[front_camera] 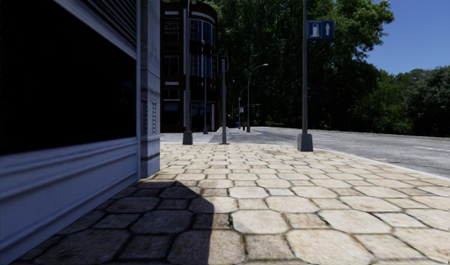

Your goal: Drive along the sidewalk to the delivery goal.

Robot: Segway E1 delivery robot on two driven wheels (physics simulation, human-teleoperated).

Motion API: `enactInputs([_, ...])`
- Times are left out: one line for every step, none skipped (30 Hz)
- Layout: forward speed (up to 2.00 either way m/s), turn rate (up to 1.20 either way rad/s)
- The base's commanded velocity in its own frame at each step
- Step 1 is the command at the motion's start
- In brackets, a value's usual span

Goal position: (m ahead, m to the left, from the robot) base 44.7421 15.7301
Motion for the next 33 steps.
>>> enactInputs([1.98,0.00])
enactInputs([1.98,0.00])
enactInputs([1.98,0.00])
enactInputs([1.98,0.00])
enactInputs([1.98,0.00])
enactInputs([1.98,0.00])
enactInputs([1.98,0.00])
enactInputs([1.98,0.00])
enactInputs([1.98,0.00])
enactInputs([1.98,0.00])
enactInputs([1.98,0.00])
enactInputs([1.98,0.00])
enactInputs([1.98,0.00])
enactInputs([1.98,0.00])
enactInputs([1.98,0.00])
enactInputs([1.98,0.00])
enactInputs([1.98,0.00])
enactInputs([1.98,0.00])
enactInputs([1.98,0.00])
enactInputs([1.98,0.00])
enactInputs([1.98,0.00])
enactInputs([1.98,0.00])
enactInputs([1.98,0.00])
enactInputs([1.98,0.00])
enactInputs([1.98,0.00])
enactInputs([1.98,0.00])
enactInputs([1.98,0.04])
enactInputs([1.98,0.07])
enactInputs([1.98,0.07])
enactInputs([1.98,0.11])
enactInputs([1.98,0.18])
enactInputs([1.98,0.25])
enactInputs([1.98,0.31])
